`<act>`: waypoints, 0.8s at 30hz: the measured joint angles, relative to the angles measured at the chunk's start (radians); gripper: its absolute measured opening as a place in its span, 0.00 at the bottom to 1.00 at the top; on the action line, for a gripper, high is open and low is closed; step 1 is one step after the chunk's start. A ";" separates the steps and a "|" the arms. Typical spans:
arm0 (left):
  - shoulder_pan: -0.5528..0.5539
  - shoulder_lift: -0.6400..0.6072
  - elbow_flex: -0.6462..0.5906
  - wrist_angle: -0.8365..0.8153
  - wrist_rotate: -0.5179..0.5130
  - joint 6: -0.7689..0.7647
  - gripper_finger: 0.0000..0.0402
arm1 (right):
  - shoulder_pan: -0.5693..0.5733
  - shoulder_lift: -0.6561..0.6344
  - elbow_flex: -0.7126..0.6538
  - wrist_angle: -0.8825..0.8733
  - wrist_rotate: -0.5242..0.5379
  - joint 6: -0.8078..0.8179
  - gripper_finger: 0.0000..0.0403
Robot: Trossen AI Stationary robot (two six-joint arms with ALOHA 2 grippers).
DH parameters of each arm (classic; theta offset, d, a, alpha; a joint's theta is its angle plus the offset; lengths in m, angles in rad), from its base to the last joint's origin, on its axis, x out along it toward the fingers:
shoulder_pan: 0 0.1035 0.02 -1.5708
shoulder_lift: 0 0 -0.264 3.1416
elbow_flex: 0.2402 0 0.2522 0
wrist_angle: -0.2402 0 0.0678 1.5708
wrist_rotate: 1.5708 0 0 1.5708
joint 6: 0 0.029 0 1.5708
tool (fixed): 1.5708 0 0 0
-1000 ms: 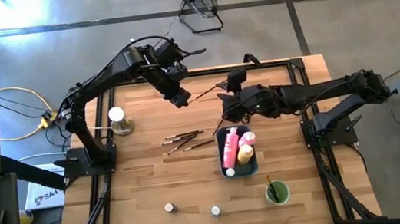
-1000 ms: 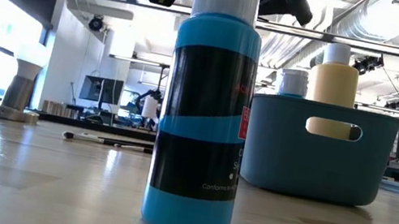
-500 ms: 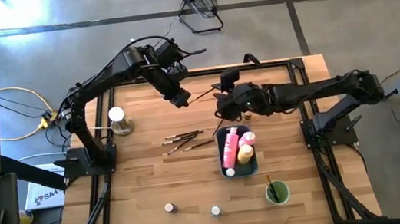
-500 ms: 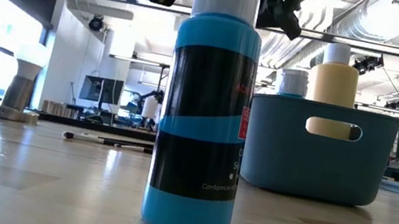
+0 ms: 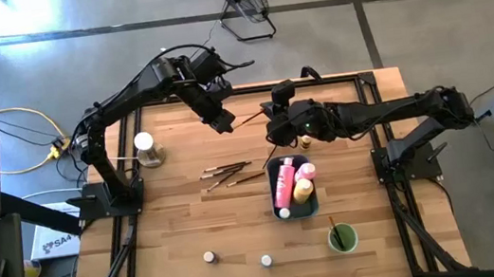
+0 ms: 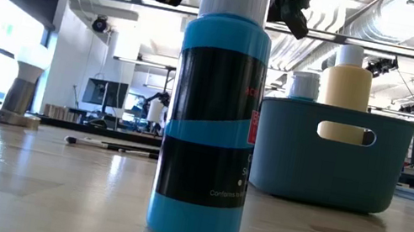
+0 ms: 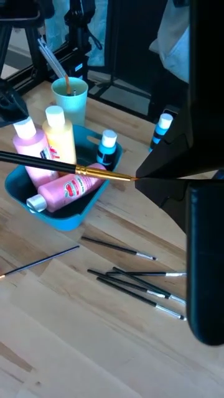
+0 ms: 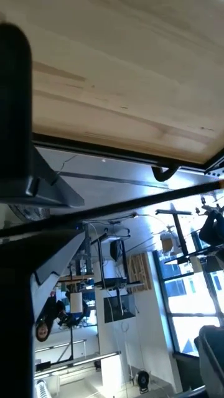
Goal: Pick & Place Paint Supplies
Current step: Put the black and gold paint brush into the green cup
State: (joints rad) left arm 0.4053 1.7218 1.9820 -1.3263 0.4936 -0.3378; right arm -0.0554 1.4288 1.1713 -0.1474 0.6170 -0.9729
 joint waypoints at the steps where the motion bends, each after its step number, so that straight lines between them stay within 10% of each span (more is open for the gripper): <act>1: 0.000 0.000 0.000 0.000 0.000 0.000 0.00 | -0.001 0.000 0.000 0.001 0.000 0.000 0.14; 24: 0.000 -0.001 0.000 0.000 -0.005 0.000 0.02 | 0.001 0.000 -0.001 -0.017 0.011 -0.009 0.01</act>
State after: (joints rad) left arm 0.4053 1.7204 1.9820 -1.3266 0.4884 -0.3378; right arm -0.0544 1.4288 1.1706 -0.1641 0.6278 -0.9815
